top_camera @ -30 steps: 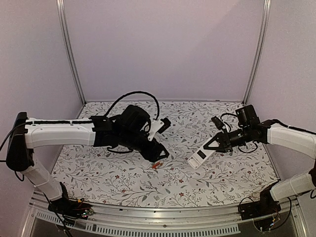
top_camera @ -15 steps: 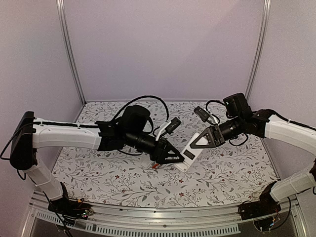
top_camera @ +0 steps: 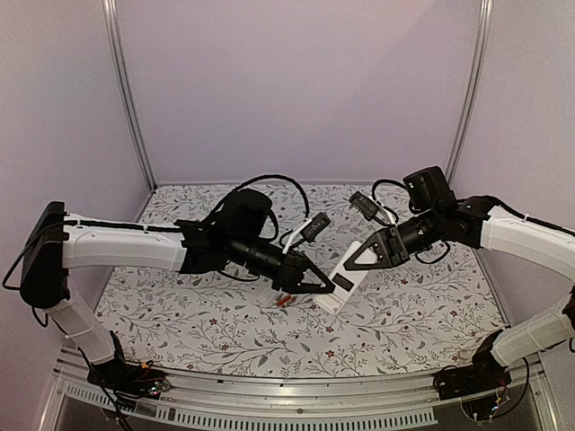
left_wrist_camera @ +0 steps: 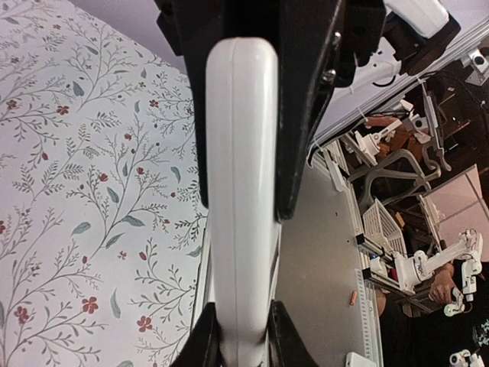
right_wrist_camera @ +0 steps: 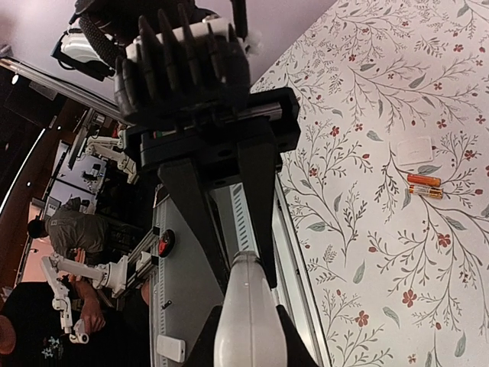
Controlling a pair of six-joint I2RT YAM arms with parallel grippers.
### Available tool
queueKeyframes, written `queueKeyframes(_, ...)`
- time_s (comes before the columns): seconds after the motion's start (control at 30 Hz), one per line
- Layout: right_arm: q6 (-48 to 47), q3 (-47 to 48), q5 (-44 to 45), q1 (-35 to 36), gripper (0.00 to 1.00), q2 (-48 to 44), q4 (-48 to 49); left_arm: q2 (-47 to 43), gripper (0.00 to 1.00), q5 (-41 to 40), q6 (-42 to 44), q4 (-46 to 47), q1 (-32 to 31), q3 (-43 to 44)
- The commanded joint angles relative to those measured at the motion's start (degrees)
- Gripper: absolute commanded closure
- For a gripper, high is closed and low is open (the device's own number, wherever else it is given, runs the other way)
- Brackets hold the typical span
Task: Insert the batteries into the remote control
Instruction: Pass from the right arm to the left, then pass from the left arm to the right
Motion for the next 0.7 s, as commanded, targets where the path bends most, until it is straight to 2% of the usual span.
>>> queueKeyframes(0.0,1.0,0.9,0.7,0.2,0.9,-1.2,-0.3,-0.1,0.91,1.5,2.0,-0.4,0.8,-0.6)
queueKeyframes(0.1,1.0,0.5,-0.1,0.2,0.68,-1.3,-1.2,-0.6,0.95,2.9,5.1,-3.5,1.3,-0.1)
queueKeyframes(0.2,0.1,0.5,-1.0,0.2,0.55,-1.3,-3.8,-0.8,0.96,4.4,10.6,-10.7,1.4,1.6)
queueKeyframes(0.33,-2.7,0.9,-1.5,0.5,0.54,-1.0,-9.2,0.8,0.97,4.9,19.8,-24.5,1.4,6.1)
queueKeyframes(0.4,-3.8,1.1,-1.0,1.1,0.53,-1.1,-11.9,1.7,0.96,5.8,22.2,-28.4,1.3,7.7)
queueKeyframes(0.67,-7.6,2.2,0.9,6.0,0.55,0.0,-17.1,3.9,0.96,8.2,25.2,-34.0,0.8,10.7)
